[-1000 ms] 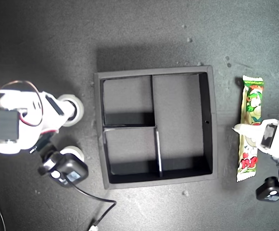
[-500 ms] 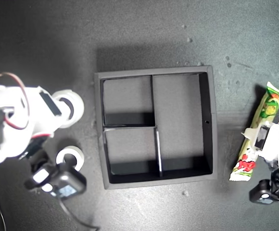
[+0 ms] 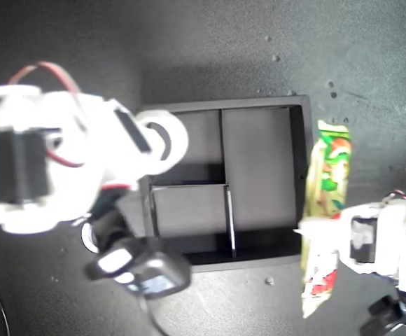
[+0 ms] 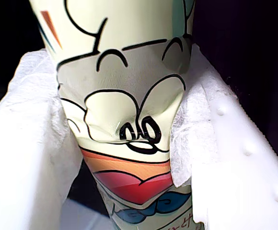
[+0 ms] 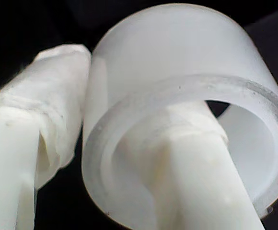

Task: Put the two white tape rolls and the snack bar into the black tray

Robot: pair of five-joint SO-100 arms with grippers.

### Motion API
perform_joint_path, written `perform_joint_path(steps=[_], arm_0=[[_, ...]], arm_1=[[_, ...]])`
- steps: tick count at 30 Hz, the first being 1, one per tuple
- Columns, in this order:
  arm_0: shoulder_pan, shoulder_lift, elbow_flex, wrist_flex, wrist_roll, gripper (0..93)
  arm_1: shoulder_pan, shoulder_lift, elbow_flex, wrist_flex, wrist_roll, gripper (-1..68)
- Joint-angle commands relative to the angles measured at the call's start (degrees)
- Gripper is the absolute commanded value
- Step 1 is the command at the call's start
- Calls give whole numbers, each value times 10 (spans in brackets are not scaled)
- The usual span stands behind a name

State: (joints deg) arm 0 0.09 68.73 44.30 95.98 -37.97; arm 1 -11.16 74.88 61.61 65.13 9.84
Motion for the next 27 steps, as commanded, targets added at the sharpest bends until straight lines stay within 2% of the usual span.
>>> perform_joint_path(steps=[1, 14, 15, 17, 19, 22, 27], arm_0=[[17, -115, -188, 70, -15, 0], [21, -157, -247, 91, -16, 0], [21, -157, -247, 91, -17, 8], [22, -156, -243, 91, -17, 116], [21, -150, -239, 91, -18, 168], [18, -142, -228, 91, -19, 193], [17, -135, -219, 91, -13, 199]], arm_1=[[-7, -76, -143, -11, -18, 0], [-12, -91, -153, 15, -4, -2], [-12, -91, -152, 18, -4, 11], [-12, -91, -149, 27, -4, 187], [-13, -91, -148, 38, -4, 273], [-13, -91, -147, 49, -3, 302], [-13, -91, -145, 56, -4, 309]])
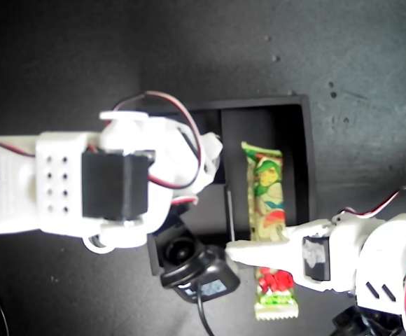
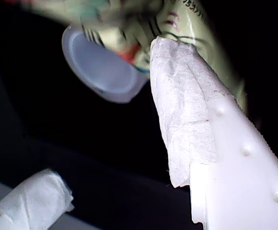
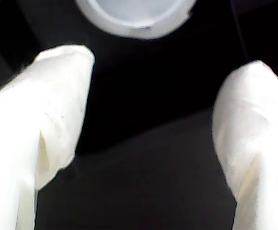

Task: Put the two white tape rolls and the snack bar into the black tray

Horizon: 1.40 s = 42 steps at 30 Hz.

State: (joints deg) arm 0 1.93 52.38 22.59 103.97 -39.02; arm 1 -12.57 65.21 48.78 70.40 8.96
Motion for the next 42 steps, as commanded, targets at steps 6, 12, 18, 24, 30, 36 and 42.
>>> perform_joint_path(steps=[6, 12, 18, 24, 30, 36, 42], arm_0=[[-1, 38, 9, 11, -2, 200], [-1, 159, 137, 11, -25, 194], [127, 497, 483, -37, -190, 185], [258, 657, 794, -264, -334, 171], [315, 612, 872, -381, -374, 170], [308, 598, 966, -495, -387, 170], [308, 582, 983, -522, -389, 170]], arm_1=[[4, 5, -14, 11, 3, 309], [13, 6, -91, 122, 24, 171], [73, 124, -167, 328, 301, -3], [133, 431, 211, 272, 443, -4], [163, 827, 633, 128, 526, -6], [141, 1079, 904, 50, 594, -6], [128, 1106, 1002, -5, 610, -6]])
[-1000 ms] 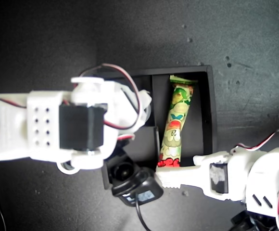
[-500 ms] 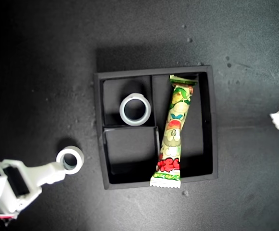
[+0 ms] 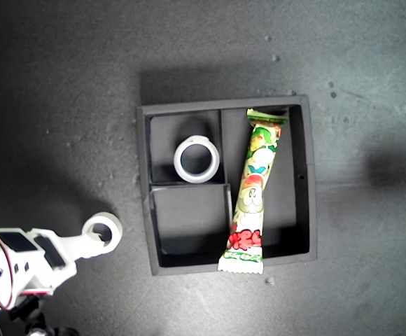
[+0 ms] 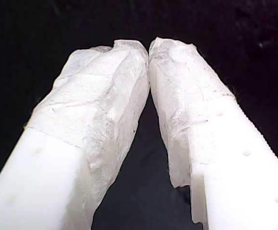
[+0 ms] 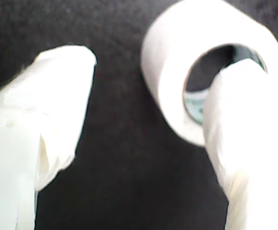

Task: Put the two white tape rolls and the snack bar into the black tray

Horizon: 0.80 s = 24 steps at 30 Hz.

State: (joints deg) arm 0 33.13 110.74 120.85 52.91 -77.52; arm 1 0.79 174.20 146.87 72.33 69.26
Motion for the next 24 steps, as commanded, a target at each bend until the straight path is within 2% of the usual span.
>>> perform_joint_path(steps=[1, 24], arm_0=[[-5, -4, 4, -16, -4, 170], [-19, -36, 12, -50, 15, 167]], arm_1=[[-5, 16, 29, -29, 8, -6], [-8, 46, 90, -51, 16, -6]])
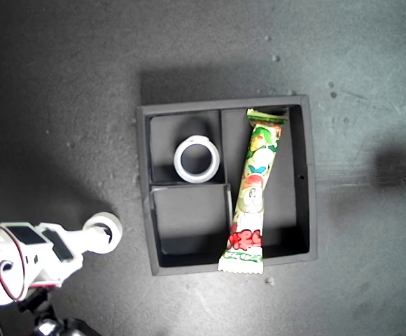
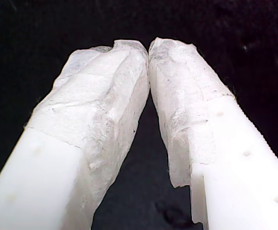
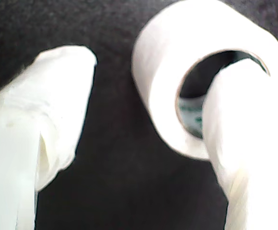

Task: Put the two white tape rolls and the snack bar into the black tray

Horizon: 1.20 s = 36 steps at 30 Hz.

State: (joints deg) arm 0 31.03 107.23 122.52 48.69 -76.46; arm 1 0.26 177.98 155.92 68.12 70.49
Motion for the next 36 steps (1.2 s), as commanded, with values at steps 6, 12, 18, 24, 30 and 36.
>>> perform_joint_path(steps=[6, 12, 18, 24, 30, 36], arm_0=[[3, -20, -4, -25, 4, 158], [-3, -47, -5, -27, -4, 145], [-43, -110, -11, -31, -20, 43], [-78, -78, -56, 56, 6, 0], [-98, 6, -180, 248, 47, 0], [-140, 10, -345, 338, 131, 0]], arm_1=[[-4, 33, 18, -4, 7, -6], [0, 94, 50, 14, 9, -6], [18, 139, 91, 27, 6, -6], [50, 139, 123, 25, -22, -6], [67, 139, 184, 0, -25, -6], [70, 139, 230, -4, -7, -5]])
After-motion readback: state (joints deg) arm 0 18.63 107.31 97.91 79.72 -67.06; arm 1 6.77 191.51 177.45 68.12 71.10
